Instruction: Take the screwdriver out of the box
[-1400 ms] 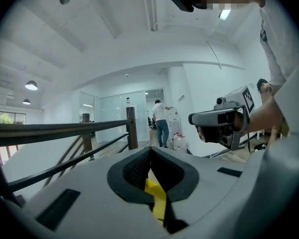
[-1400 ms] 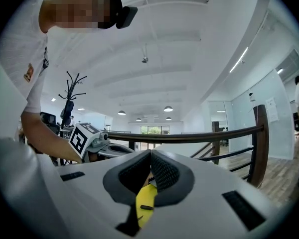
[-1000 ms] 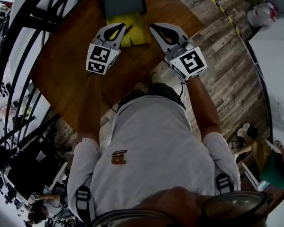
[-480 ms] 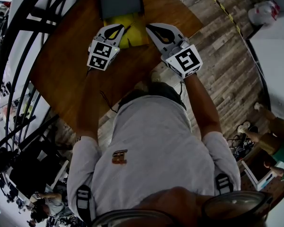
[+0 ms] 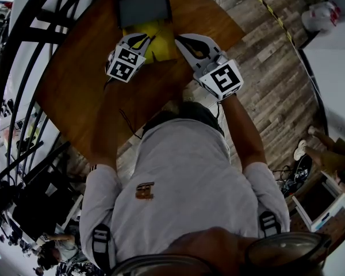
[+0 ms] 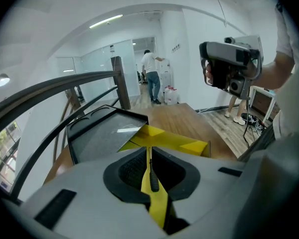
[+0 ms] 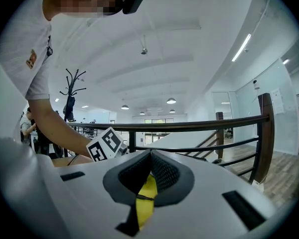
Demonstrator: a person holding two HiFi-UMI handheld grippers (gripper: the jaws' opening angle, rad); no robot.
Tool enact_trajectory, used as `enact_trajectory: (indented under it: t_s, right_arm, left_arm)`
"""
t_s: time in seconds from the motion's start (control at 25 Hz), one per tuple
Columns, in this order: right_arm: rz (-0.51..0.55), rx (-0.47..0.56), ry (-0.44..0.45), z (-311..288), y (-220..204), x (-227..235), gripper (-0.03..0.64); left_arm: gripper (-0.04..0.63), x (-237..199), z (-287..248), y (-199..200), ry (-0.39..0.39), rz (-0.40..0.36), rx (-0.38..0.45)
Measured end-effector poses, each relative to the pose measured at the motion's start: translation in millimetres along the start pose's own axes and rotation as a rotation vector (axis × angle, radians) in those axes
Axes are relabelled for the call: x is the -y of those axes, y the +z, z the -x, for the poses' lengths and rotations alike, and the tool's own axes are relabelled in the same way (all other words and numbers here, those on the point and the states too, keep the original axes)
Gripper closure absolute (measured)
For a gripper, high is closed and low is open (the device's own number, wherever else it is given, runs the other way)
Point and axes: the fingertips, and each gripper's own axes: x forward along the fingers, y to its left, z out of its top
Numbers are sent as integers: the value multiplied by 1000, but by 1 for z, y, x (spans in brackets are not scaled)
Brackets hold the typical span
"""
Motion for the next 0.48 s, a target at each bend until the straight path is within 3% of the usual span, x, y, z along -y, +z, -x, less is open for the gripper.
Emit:
enact_trajectory:
  t_s: [0.48]
  right_arm:
    - [-47,-1,13,5,-13,23,584]
  left_arm:
    - [510,-3,-38,-13,-71,-33,-150]
